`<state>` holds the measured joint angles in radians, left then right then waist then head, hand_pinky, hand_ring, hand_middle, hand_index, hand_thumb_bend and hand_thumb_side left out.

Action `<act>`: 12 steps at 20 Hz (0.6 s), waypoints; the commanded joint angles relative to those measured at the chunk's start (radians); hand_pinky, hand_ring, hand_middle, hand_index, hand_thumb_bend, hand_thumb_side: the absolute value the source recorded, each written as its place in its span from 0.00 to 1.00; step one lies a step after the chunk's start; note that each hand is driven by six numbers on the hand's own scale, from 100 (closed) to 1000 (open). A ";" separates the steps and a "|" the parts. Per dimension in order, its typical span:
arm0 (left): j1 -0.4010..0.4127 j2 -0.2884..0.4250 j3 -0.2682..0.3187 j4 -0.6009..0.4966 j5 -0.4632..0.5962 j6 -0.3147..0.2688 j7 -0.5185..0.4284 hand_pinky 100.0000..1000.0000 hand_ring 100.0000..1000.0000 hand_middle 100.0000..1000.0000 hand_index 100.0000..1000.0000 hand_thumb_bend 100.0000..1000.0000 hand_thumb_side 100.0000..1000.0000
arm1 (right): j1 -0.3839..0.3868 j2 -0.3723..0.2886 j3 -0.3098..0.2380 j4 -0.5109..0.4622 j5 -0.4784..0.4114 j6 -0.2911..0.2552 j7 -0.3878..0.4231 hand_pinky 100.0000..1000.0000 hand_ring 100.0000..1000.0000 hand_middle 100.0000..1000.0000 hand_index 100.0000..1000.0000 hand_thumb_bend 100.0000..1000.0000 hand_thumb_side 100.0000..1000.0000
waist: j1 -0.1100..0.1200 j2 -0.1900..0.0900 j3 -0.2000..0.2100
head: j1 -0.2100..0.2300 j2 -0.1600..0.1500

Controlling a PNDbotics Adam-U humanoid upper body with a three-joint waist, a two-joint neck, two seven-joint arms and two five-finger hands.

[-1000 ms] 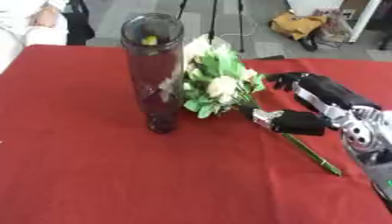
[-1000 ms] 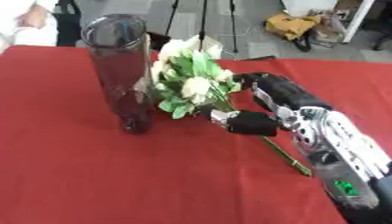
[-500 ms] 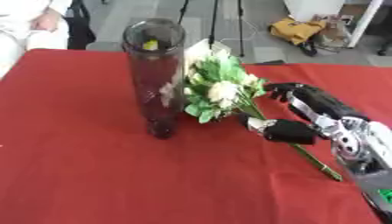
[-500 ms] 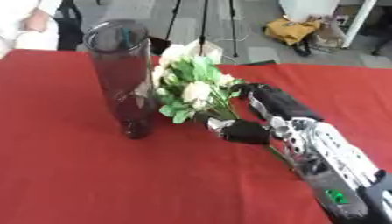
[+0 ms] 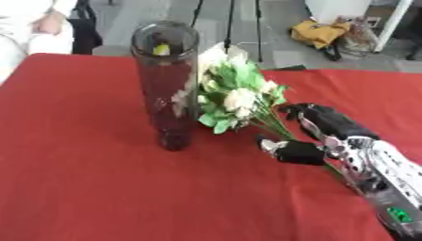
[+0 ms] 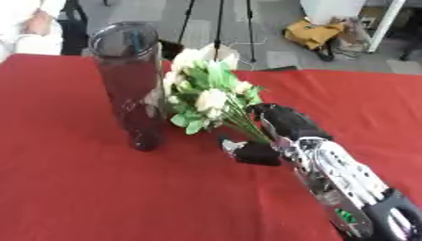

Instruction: Arrange flowers into the vase.

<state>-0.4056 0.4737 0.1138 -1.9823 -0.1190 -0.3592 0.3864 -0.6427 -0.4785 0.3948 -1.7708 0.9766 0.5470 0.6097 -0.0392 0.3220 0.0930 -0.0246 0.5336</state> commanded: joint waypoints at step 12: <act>-0.005 0.021 0.001 -0.018 -0.007 -0.004 0.000 0.82 0.94 0.93 0.91 0.00 1.00 | -0.020 0.018 -0.009 0.070 0.049 0.029 -0.096 0.66 0.81 0.77 0.95 0.24 0.89 | 0.008 0.015 0.004 | 0.009 -0.036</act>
<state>-0.4048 0.4742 0.1100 -1.9823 -0.1208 -0.3617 0.3860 -0.6433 -0.4528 0.3949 -1.6960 1.0096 0.5695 0.5258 -0.0359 0.3558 0.0961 -0.0181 0.5117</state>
